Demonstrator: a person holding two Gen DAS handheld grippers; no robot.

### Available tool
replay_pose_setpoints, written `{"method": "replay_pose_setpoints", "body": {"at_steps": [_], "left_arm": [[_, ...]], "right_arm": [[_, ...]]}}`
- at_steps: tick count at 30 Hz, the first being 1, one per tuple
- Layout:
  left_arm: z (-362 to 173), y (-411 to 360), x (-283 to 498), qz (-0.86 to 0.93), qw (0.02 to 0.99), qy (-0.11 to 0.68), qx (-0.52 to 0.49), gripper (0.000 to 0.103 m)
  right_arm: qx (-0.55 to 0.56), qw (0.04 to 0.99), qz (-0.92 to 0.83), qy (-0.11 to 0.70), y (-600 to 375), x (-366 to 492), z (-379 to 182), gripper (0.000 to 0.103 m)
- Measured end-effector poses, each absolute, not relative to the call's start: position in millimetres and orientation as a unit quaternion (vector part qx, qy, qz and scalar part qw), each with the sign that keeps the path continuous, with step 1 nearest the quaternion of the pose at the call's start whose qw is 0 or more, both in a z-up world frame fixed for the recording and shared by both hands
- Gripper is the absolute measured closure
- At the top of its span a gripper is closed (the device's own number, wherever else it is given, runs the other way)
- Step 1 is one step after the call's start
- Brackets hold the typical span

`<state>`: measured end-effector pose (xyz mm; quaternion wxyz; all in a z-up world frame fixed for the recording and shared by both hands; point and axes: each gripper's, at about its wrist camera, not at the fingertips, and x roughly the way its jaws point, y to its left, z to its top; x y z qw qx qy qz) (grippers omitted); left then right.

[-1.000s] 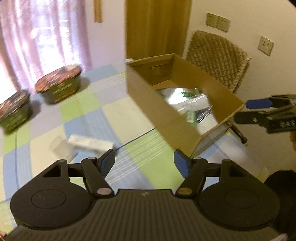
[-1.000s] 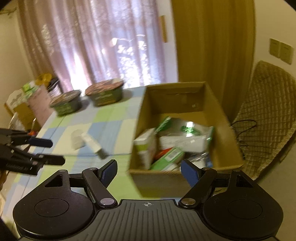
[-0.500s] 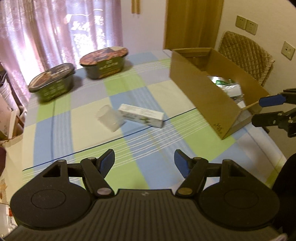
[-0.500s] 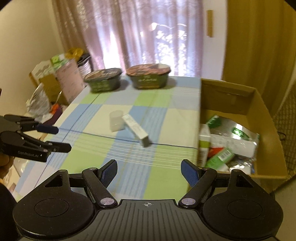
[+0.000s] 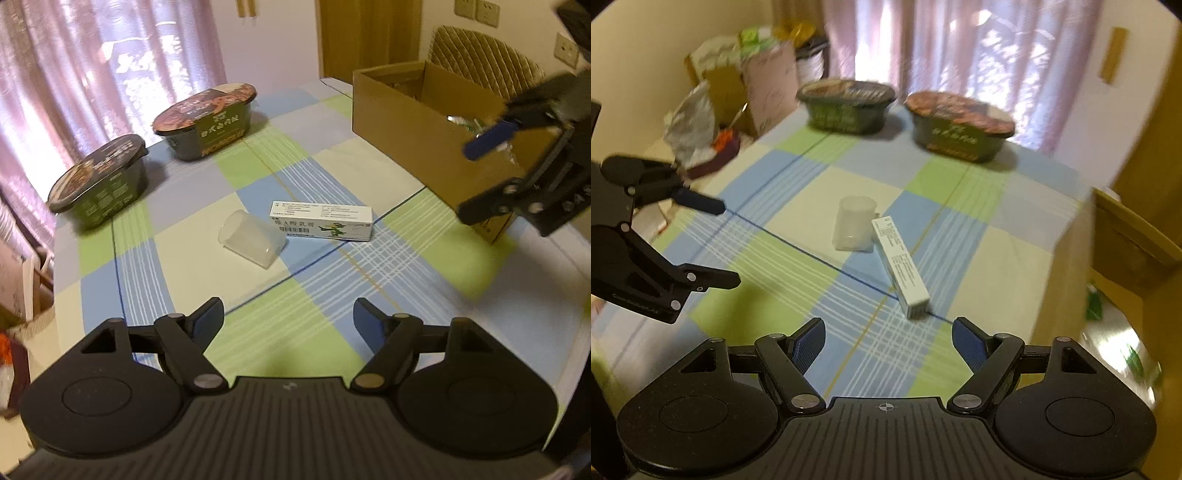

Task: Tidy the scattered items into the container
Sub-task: 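Move both grippers back over the clear cup and white ointment box, then grasp the clear plastic cup with the left gripper while the right grasps the white ointment box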

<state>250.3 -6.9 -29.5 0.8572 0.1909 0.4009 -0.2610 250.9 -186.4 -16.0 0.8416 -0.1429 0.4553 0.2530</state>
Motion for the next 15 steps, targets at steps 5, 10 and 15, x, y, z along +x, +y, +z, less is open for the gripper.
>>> {"method": "replay_pose_setpoints", "body": {"at_steps": [5, 10, 15], "left_arm": [[-52, -12, 286, -0.294, 0.838, 0.396, 0.234, 0.029], [-75, -19, 321, -0.322, 0.814, 0.383, 0.296, 0.028], [-94, -25, 348, -0.347, 0.789, 0.379, 0.336, 0.028]], "right_arm": [[-0.187, 0.804, 0.287, 0.485, -170, 294, -47, 0.022], [-0.236, 0.778, 0.305, 0.495, -153, 324, -74, 0.022], [-0.289, 0.751, 0.329, 0.493, -141, 342, -95, 0.022]]}}
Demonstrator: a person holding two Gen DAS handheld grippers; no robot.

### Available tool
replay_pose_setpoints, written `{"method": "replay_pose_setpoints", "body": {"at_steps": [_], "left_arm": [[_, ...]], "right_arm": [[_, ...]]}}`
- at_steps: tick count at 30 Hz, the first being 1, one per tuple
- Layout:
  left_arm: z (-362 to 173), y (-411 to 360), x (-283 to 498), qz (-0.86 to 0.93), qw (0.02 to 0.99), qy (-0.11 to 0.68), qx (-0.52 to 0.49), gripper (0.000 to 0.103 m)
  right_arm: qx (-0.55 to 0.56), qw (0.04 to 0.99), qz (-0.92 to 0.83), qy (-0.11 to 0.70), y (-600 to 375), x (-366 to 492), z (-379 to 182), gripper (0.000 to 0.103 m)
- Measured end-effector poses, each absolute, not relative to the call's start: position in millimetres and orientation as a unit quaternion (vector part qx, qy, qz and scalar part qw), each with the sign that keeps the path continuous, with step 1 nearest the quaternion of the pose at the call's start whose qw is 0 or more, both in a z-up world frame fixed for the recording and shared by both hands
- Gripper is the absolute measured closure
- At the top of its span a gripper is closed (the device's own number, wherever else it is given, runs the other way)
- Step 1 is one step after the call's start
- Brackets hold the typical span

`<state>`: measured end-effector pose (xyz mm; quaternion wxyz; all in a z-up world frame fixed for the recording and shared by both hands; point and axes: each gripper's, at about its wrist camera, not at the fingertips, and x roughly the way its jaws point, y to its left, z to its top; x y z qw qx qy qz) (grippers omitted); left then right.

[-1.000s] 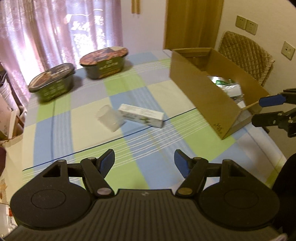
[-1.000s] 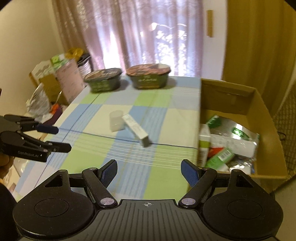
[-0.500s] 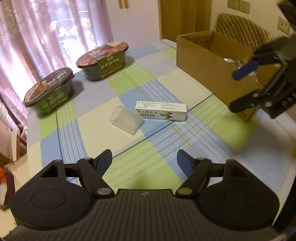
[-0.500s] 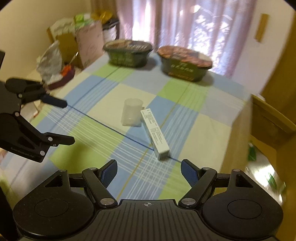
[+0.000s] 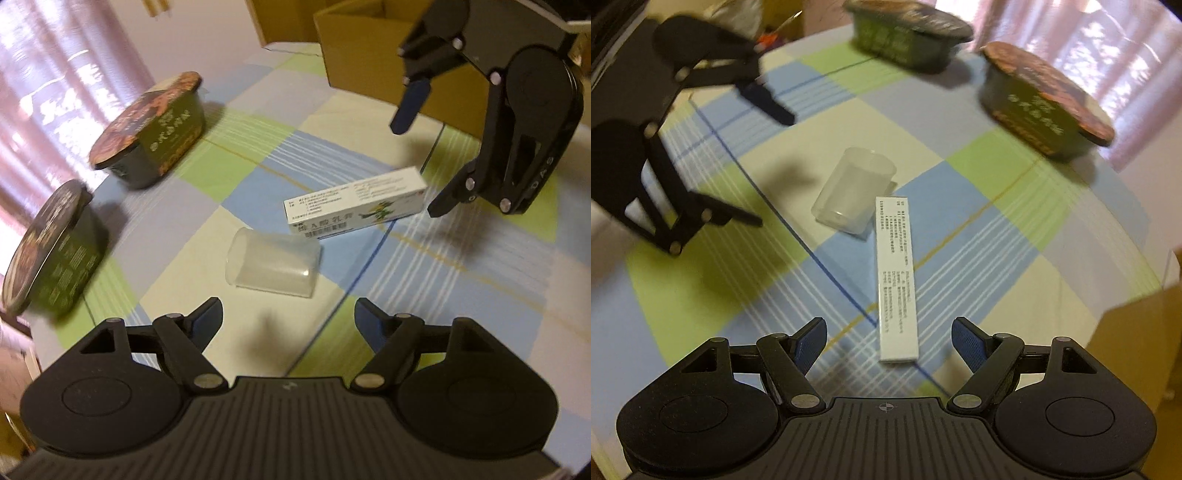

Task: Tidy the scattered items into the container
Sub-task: 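Grasp the clear plastic cup with the left gripper while the right grasps the white ointment box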

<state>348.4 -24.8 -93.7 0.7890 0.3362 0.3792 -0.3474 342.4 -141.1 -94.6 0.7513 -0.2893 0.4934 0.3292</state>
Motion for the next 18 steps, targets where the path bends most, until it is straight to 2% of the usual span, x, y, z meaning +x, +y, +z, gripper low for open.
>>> {"method": "replay_pose_setpoints", "body": {"at_steps": [5, 7, 9, 18], "left_arm": [[-108, -30, 368, -0.374, 0.763, 0.374, 0.373, 0.027], [-111, -31, 375, -0.38, 0.758, 0.37, 0.38, 0.019], [-115, -31, 383, -0.39, 0.753, 0.369, 0.38, 0.016], [-127, -37, 414, -0.414, 0.739, 0.382, 0.37, 0.016]], "right_arm": [[-0.333, 0.724, 0.355, 0.489, -131, 354, -110, 0.022], [-0.349, 0.715, 0.363, 0.485, -126, 357, -115, 0.022], [-0.362, 0.705, 0.37, 0.485, -122, 359, -122, 0.022], [-0.375, 0.691, 0.384, 0.485, -113, 370, -139, 0.022]]}}
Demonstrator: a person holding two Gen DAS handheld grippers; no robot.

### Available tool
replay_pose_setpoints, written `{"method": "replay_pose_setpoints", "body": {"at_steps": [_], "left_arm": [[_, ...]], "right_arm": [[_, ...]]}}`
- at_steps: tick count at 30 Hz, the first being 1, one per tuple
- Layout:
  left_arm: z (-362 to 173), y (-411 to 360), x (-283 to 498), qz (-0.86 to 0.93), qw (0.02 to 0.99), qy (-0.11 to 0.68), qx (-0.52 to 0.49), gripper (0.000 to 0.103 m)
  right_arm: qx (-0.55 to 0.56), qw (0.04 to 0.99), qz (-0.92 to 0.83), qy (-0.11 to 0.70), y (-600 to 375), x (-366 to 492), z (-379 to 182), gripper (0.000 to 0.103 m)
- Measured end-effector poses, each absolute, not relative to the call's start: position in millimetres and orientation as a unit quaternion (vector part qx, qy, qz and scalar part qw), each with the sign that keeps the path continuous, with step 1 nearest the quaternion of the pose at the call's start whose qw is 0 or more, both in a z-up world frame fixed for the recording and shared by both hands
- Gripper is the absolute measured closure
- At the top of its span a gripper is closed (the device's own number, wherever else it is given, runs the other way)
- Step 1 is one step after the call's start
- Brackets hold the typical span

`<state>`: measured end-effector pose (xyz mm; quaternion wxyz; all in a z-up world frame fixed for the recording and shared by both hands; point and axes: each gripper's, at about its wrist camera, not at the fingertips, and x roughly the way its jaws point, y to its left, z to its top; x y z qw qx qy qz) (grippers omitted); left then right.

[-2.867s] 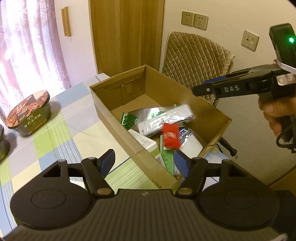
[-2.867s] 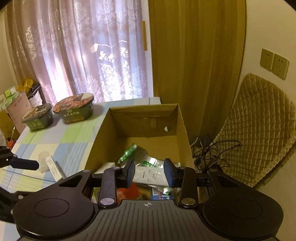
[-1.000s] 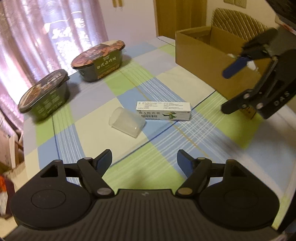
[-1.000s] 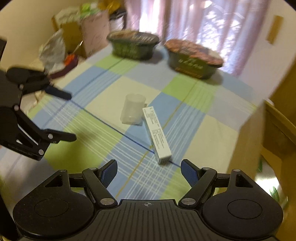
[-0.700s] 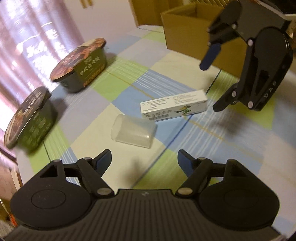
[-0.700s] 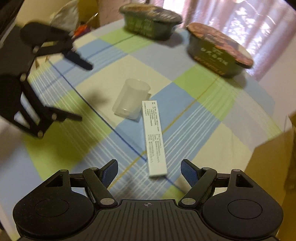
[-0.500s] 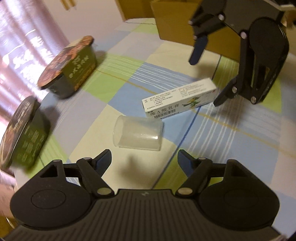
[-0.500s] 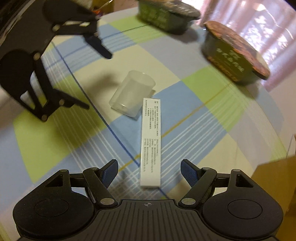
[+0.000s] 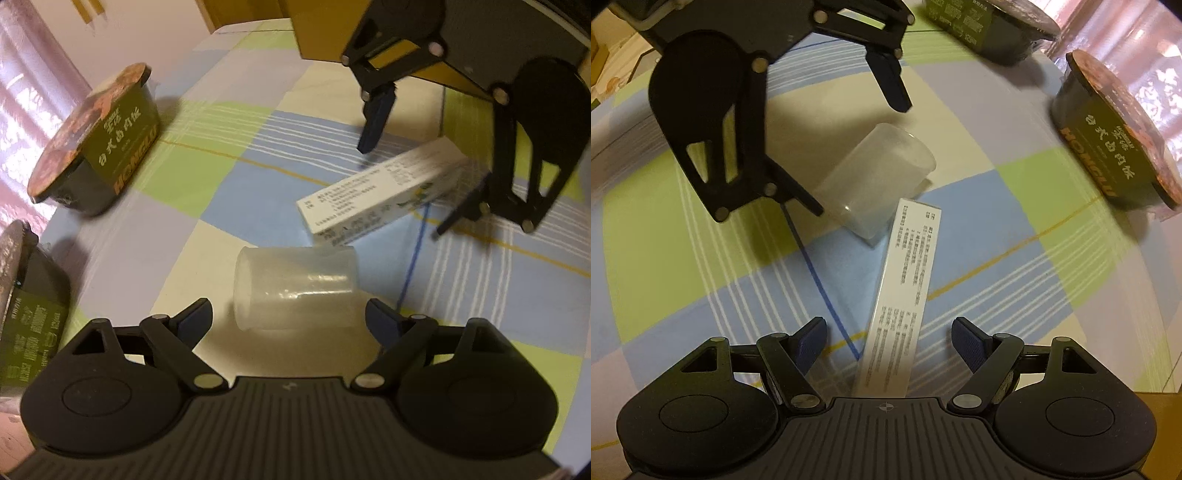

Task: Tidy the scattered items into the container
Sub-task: 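Grasp the clear plastic cup with the left gripper while the right grasps the white ointment box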

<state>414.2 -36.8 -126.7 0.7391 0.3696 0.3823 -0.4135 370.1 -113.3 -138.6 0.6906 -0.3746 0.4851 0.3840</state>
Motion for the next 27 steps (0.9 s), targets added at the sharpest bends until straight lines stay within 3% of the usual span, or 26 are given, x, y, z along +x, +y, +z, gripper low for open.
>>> {"method": "replay_pose_setpoints", "body": {"at_steps": [2, 7, 9, 11, 14, 27], "left_arm": [[-127, -38, 420, -0.418, 0.742, 0.391, 0.35, 0.018], [-130, -43, 423, -0.424, 0.74, 0.395, 0.34, 0.034], [-130, -43, 421, -0.425, 0.741, 0.393, 0.34, 0.035], [-130, -41, 416, -0.422, 0.742, 0.393, 0.34, 0.035], [-131, -35, 404, -0.417, 0.742, 0.393, 0.347, 0.035], [-111, -27, 314, -0.415, 0.745, 0.406, 0.329, 0.035]], "right_arm": [[-0.376, 0.689, 0.386, 0.484, -110, 371, -141, 0.022], [-0.379, 0.687, 0.386, 0.485, -104, 375, -144, 0.022], [-0.374, 0.685, 0.384, 0.493, -102, 377, -145, 0.055], [-0.372, 0.686, 0.382, 0.495, -102, 378, -146, 0.057], [-0.366, 0.684, 0.382, 0.502, -102, 374, -145, 0.072], [-0.345, 0.693, 0.363, 0.518, -113, 307, -120, 0.074]]}}
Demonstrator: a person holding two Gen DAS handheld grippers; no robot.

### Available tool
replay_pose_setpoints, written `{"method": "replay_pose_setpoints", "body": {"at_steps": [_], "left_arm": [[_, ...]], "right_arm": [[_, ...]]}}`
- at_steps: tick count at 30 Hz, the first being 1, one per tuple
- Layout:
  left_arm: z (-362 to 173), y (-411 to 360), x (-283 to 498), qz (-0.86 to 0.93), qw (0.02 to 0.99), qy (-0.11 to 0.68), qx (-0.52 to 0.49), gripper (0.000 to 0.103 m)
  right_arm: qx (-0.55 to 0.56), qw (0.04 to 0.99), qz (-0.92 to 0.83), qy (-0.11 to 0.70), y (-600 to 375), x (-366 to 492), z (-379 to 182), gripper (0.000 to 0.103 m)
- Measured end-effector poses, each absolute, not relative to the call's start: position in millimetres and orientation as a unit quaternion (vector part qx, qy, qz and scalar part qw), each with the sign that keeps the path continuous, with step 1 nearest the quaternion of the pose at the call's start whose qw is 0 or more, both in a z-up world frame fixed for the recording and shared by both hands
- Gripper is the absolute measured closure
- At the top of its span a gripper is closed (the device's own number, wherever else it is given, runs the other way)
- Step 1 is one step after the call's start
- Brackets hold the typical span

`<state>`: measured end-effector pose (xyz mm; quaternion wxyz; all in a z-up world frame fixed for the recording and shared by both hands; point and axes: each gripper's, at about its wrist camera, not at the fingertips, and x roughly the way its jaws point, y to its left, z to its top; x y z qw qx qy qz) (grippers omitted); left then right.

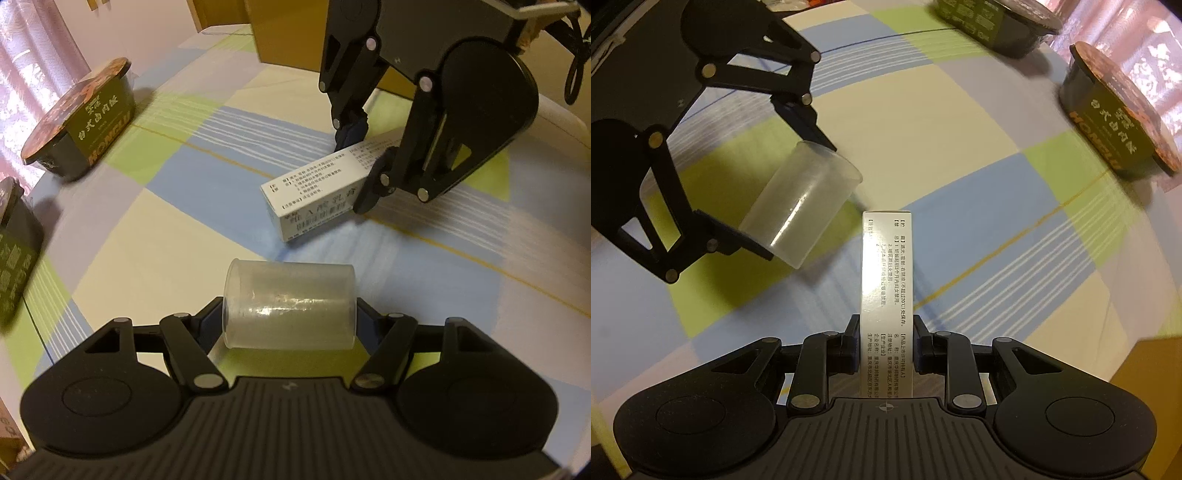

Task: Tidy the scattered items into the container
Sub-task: 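Grasp the clear plastic cup with the left gripper while the right grasps the white ointment box, then carry the clear cup and ointment box with both grippers over the cardboard box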

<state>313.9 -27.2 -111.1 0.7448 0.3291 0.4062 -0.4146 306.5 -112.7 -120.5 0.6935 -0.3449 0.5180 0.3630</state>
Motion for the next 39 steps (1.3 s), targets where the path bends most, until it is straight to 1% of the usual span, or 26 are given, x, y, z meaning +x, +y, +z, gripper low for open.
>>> {"method": "replay_pose_setpoints", "body": {"at_steps": [10, 18, 30, 39], "left_arm": [[-106, -33, 236, -0.407, 0.738, 0.42, 0.336, 0.035], [-89, -43, 193, -0.402, 0.738, 0.428, 0.333, 0.035], [-50, -55, 150, -0.391, 0.743, 0.425, 0.338, 0.035], [2, -91, 148, -0.377, 0.766, 0.403, 0.328, 0.035]], "right_arm": [[-0.331, 0.689, 0.352, 0.54, -133, 227, -121, 0.074], [-0.315, 0.702, 0.34, 0.541, -150, 186, -108, 0.074], [-0.295, 0.74, 0.313, 0.518, -175, 145, -64, 0.074], [-0.258, 0.789, 0.249, 0.499, -233, 143, -11, 0.074]]}}
